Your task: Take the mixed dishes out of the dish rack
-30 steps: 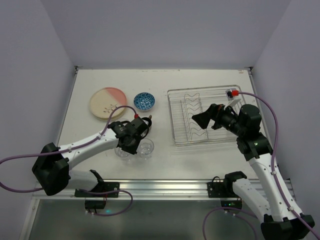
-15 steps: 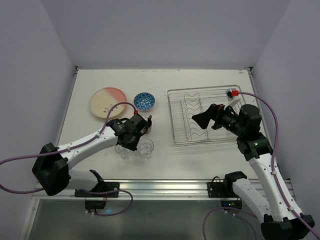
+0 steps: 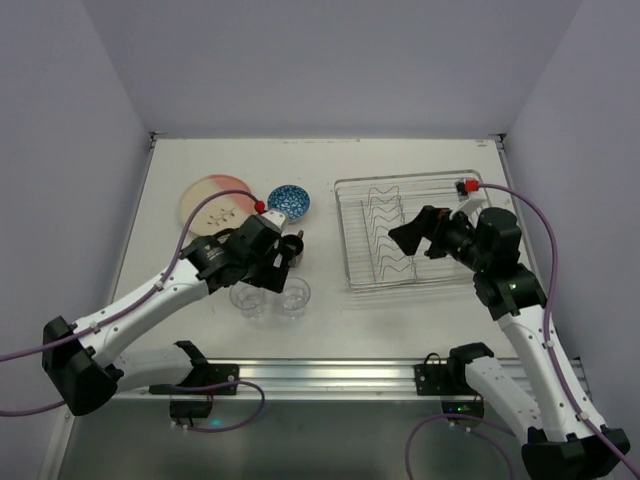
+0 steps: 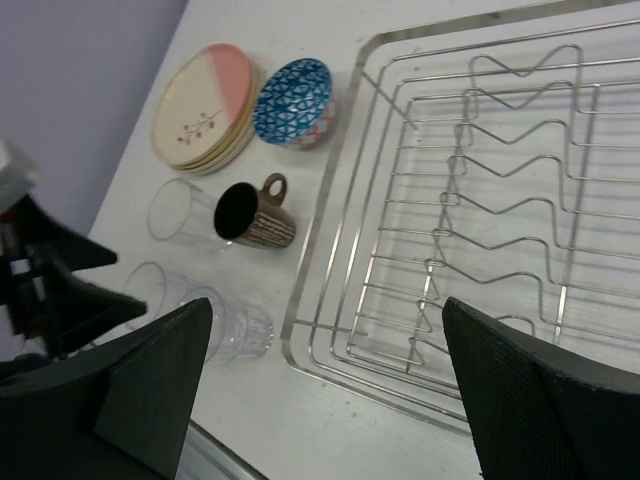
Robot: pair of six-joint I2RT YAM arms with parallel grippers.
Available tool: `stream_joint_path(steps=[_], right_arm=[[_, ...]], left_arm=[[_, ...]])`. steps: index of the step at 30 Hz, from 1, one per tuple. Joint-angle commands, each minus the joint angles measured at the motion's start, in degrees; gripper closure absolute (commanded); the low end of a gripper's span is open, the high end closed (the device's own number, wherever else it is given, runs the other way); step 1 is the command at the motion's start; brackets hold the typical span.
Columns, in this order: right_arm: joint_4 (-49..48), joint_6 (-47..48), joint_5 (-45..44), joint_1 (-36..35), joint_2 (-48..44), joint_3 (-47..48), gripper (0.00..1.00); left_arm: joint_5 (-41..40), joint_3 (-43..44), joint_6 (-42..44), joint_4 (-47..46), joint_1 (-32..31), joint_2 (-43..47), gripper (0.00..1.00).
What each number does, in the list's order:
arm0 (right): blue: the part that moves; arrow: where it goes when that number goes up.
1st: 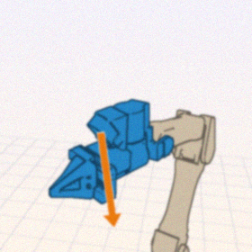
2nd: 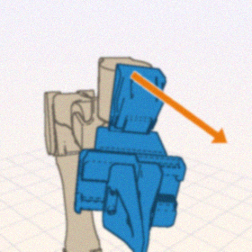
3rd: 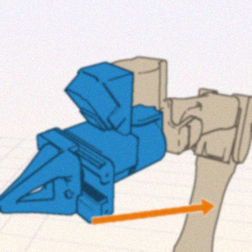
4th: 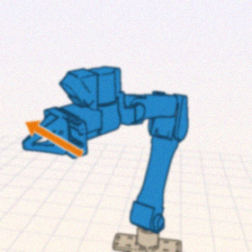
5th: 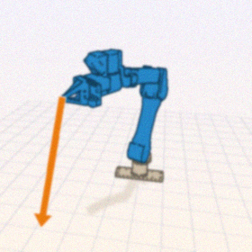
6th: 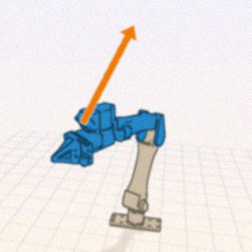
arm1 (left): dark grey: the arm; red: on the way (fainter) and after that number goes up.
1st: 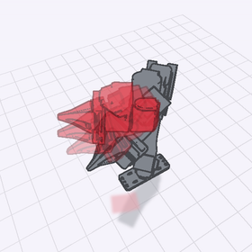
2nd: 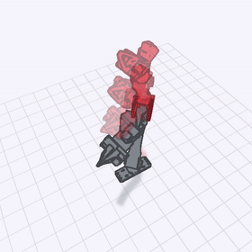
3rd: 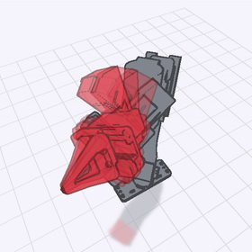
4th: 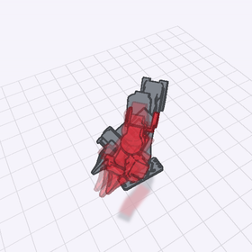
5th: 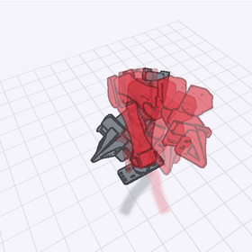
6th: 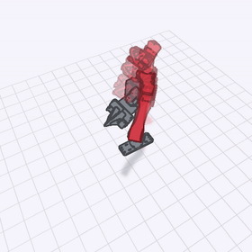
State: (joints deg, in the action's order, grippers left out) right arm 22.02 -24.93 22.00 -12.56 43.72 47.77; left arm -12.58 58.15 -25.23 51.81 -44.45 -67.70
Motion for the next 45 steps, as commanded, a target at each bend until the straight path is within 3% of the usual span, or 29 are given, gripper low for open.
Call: stream_joint_path(steps=[1, 5, 11, 16, 21, 27, 45], right_arm=[[5.46, -0.47, -10.97, 0.16, 1.71, 4.52, 0.01], [10.32, -1.61, -18.03, 0.25, 4.44, 8.82, 0.01], [18.05, -3.28, -33.12, 1.57, 7.16, 13.48, 0.01], [24.37, -3.37, -38.26, 7.87, 11.29, 15.60, 0.01], [24.74, -2.23, -39.05, 14.38, 15.51, 15.34, 0.01], [24.74, -1.35, -40.98, 19.84, 21.31, 14.99, 0.01], [17.71, -1.09, -35.19, 23.81, 33.09, 12.88, 0.06]], left_arm=[[-1.22, 3.20, 1.24, -2.76, 0.41, 5.29, 0.00], [-6.12, 1.97, 1.24, -6.64, 0.41, 10.83, 0.00], [-23.70, -2.32, 0.18, -11.90, 0.41, 19.33, 0.00], [-30.83, -8.74, 0.97, -18.93, 0.41, 28.75, 0.00], [-32.16, -8.85, 3.61, -18.33, 0.41, 32.81, 0.00], [-28.12, -11.03, 3.52, -19.03, 0.41, 34.56, 0.00], [-23.11, -13.24, 4.84, -21.58, 0.41, 38.17, 0.00]])
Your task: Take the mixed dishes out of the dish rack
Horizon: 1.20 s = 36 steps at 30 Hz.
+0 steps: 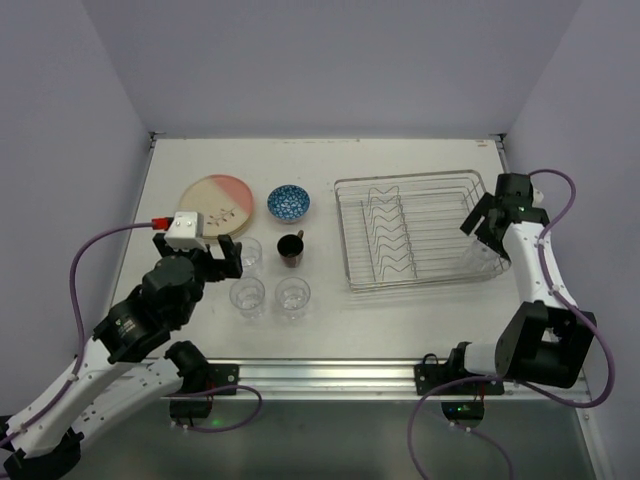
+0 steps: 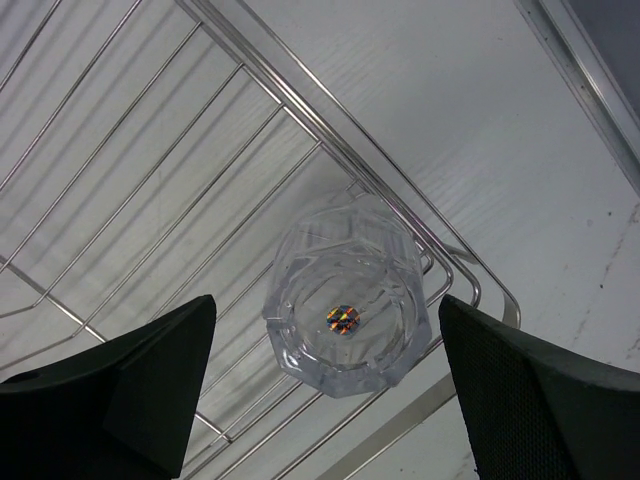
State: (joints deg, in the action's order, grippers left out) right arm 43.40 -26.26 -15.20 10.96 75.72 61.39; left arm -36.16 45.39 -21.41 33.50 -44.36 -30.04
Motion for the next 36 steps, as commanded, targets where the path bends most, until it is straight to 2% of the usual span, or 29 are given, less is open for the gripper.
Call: stream_joint_path(steps=[1, 13, 20, 22, 23, 27, 33, 36], right_arm=[[-4.37, 0.16, 2.45, 0.29, 1.44, -1.26, 0.06], [-8.24, -1.16, 2.02, 0.29, 4.26, -5.13, 0.18], [-9.38, -1.78, 3.77, -0.24, 2.59, -6.28, 0.45], [-9.30, -2.04, 3.95, -0.50, 1.28, -6.28, 0.48], [-9.03, -2.04, 4.56, -0.68, 0.92, -6.02, 0.53], [-8.16, -2.04, 6.58, -0.85, -1.89, -4.79, 0.56], [-7.98, -1.60, 17.03, -1.47, -9.09, -2.42, 0.57], [-9.73, -0.90, 25.55, -2.78, -12.86, -1.62, 0.59]], left_arm=[[0.65, -0.56, 1.02, -3.44, 0.24, 0.77, 0.00], [1.71, -1.09, 1.54, -4.14, 0.15, 1.22, 0.00], [1.62, -1.09, 1.55, -4.14, 0.15, 0.42, 0.00], [1.36, -1.09, 1.55, -4.14, 0.15, 0.16, 0.00], [1.27, -1.00, 1.55, -4.05, 0.15, 0.07, 0.00], [1.01, -0.91, 1.46, -4.05, 0.15, -0.72, 0.00], [2.15, 0.31, 1.81, -4.14, 0.24, -3.61, 0.00], [6.09, 2.60, 1.02, -4.05, 0.24, -5.46, 0.00]])
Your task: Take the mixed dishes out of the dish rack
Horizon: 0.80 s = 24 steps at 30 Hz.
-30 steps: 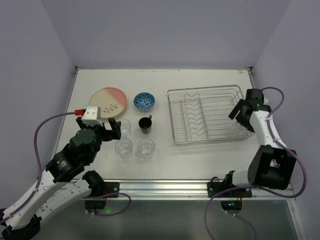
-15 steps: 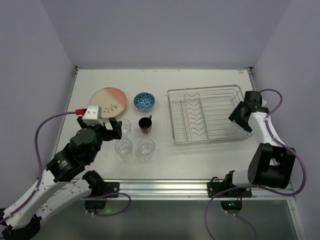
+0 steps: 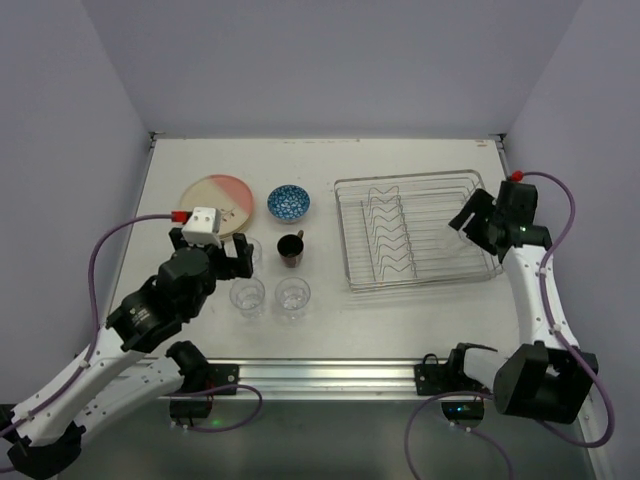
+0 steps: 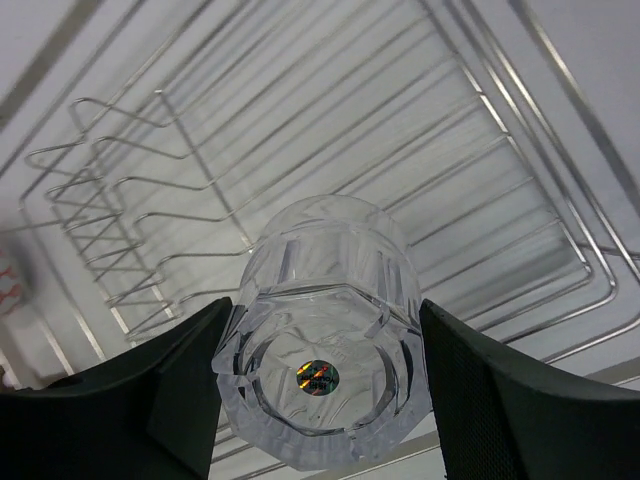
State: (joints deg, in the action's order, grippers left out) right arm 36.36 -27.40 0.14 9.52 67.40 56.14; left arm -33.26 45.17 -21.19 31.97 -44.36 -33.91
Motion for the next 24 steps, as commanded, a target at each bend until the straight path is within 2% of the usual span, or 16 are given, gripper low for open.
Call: stream_joint_path(steps=[1, 4, 5, 7, 8, 9, 10, 12, 16, 19, 24], right_arm=[[-2.87, 0.41, 12.32, -1.87, -5.16, 3.97, 0.59], [-5.58, -0.29, 22.59, -4.06, -8.06, 4.24, 0.59], [-9.51, -1.94, 29.84, -5.11, -8.85, 2.94, 0.59], [-15.58, -4.14, 38.83, -6.26, -11.04, 1.09, 0.59], [-22.49, -7.72, 46.80, -7.66, -11.49, -1.10, 0.59], [-26.21, -9.67, 49.92, -8.54, -11.93, -2.16, 0.59], [-30.08, -11.78, 52.30, -9.07, -12.46, -3.13, 0.59], [-39.40, -17.06, 56.00, -13.29, -12.73, -5.33, 0.60], [-60.99, -26.81, 58.31, -18.73, -13.43, -9.81, 0.62], [-71.46, -32.71, 58.31, -21.63, -13.17, -12.10, 0.63], [-78.01, -36.06, 57.87, -25.16, -11.50, -13.34, 0.63]], left_arm=[[5.20, 3.43, 0.45, -2.96, 0.24, -1.86, 0.00], [16.70, 4.75, -1.83, -7.76, 0.24, -2.91, 0.00], [23.78, 4.41, -2.53, -9.88, 0.24, -3.00, 0.00], [30.93, 2.57, -5.17, -19.36, 0.24, -2.83, 0.00], [38.54, -0.31, -6.13, -23.83, 0.24, -2.57, 0.00], [41.84, -2.00, -8.14, -33.71, 0.24, -2.13, 0.00], [44.83, -4.71, -9.30, -38.07, 0.24, -2.12, 0.00], [50.29, -6.49, -12.55, -48.08, 0.24, -4.05, 0.00], [56.01, -6.41, -15.63, -56.12, 0.24, -9.93, 0.00], [59.26, -6.41, -18.79, -63.42, 0.24, -13.89, 0.00], [59.97, -5.53, -22.13, -66.58, 0.15, -18.21, 0.00]])
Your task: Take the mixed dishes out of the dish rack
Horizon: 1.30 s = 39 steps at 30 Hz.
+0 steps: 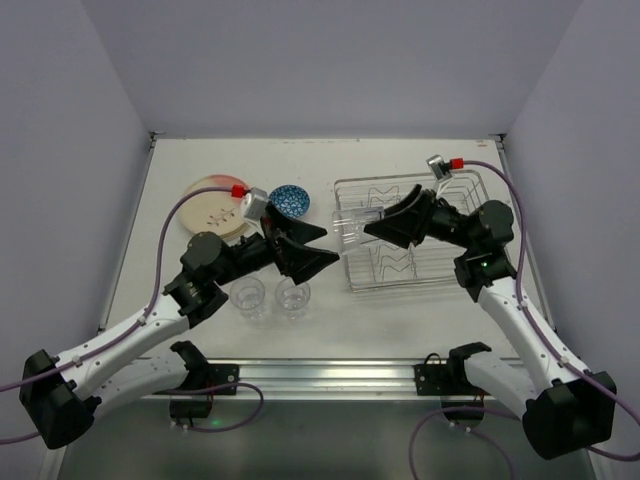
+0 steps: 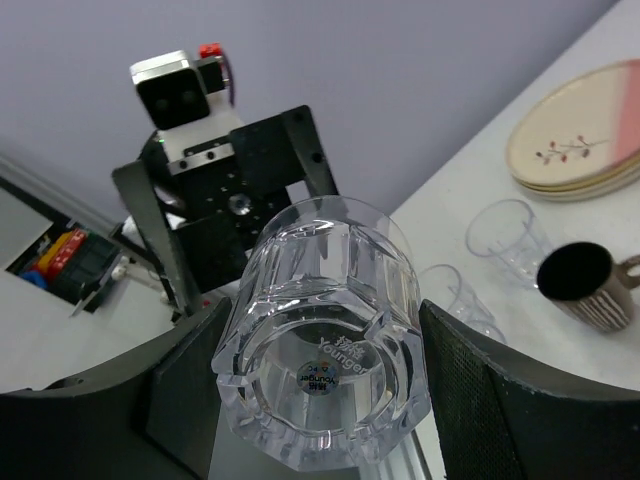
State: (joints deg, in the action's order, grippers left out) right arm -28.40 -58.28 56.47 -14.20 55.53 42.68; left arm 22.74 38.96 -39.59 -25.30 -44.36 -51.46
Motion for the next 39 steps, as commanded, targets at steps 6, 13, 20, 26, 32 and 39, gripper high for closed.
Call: stream_joint_path(steps=[6, 13, 20, 26, 32, 39], right_arm=[[-20.37, -6.93, 0.31, -4.70, 2.39, -0.93, 0.63], [-20.82, -5.71, -1.71, -6.10, 3.62, -0.23, 0.63], [-23.45, -5.35, -2.06, -8.22, 4.77, -0.84, 0.62], [-22.23, -3.95, -3.29, -7.34, 2.66, -2.68, 0.01], [3.38, 6.66, -13.37, 2.58, -2.69, -2.52, 0.01], [34.88, 23.90, -32.29, 3.47, -5.43, 5.04, 0.01]], left_arm=[[8.71, -0.38, -8.30, -17.67, 0.15, -2.85, 0.20], [10.04, -0.20, -10.24, -19.96, -0.03, -4.52, 0.62], [9.95, 0.85, -10.07, -19.18, -0.03, -5.93, 1.00], [5.66, 4.27, -3.49, -6.37, -0.03, -3.74, 1.00], [-16.88, 14.63, 11.45, 27.89, 0.06, 0.04, 1.00], [-49.17, 27.03, 14.91, 63.23, 0.59, -4.33, 1.00]])
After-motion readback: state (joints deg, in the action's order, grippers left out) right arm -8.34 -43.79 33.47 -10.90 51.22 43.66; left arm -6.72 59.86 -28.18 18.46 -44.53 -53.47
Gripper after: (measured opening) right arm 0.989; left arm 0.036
